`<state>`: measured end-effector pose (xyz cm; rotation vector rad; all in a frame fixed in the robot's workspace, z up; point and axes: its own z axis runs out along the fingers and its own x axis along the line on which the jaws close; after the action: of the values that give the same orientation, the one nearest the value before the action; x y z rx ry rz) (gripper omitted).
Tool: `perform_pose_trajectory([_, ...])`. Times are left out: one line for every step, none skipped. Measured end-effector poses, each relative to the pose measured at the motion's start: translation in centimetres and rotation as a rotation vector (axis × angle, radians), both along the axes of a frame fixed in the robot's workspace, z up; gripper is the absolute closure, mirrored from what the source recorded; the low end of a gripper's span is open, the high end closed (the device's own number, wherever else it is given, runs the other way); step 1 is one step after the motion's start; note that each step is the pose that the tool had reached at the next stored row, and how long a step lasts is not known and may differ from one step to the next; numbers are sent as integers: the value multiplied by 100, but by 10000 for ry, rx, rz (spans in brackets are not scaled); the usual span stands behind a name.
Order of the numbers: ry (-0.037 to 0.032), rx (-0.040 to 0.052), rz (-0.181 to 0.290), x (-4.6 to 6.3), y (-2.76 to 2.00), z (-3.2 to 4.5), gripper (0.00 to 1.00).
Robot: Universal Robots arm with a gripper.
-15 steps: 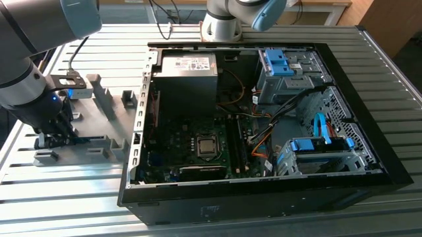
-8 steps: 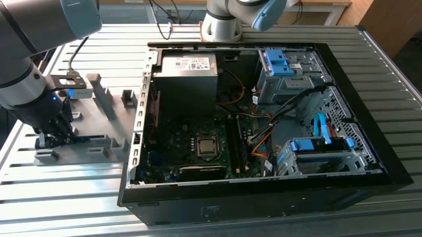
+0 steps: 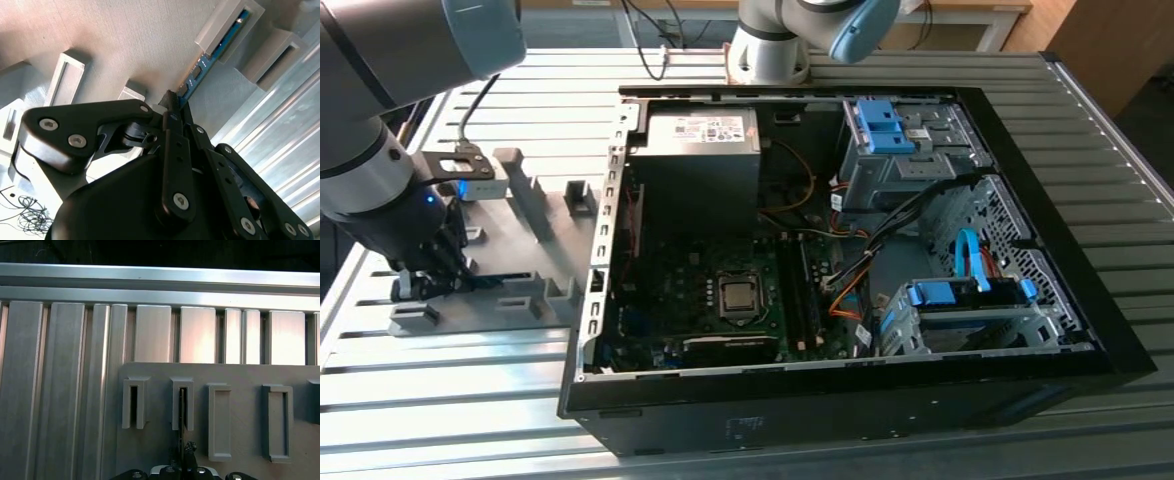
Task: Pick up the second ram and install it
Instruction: 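Pick up the second ram and move it above second insertion slot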
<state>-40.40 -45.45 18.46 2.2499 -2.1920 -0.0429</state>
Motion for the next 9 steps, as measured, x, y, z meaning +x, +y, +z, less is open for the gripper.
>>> perform_pose_trajectory([0,0,0,0,0,0,86])
perform_pose_trajectory([-1,0,0,0,0,0,86])
perform_pose_trajectory([0,-3,-6,0,0,0,86])
perform_pose_trajectory([0,-8,-30,1,0,0,86])
perform_pose_trajectory([-1,-17,-102,1,-1,-1,86])
perform_pose_trajectory([-1,-28,-223,1,-1,-1,86])
perform_pose_trajectory([-2,-37,-328,0,0,-1,86])
perform_pose_trajectory([-2,-49,-421,0,0,-1,86])
perform_pose_trajectory([-3,-66,-510,0,0,-1,86])
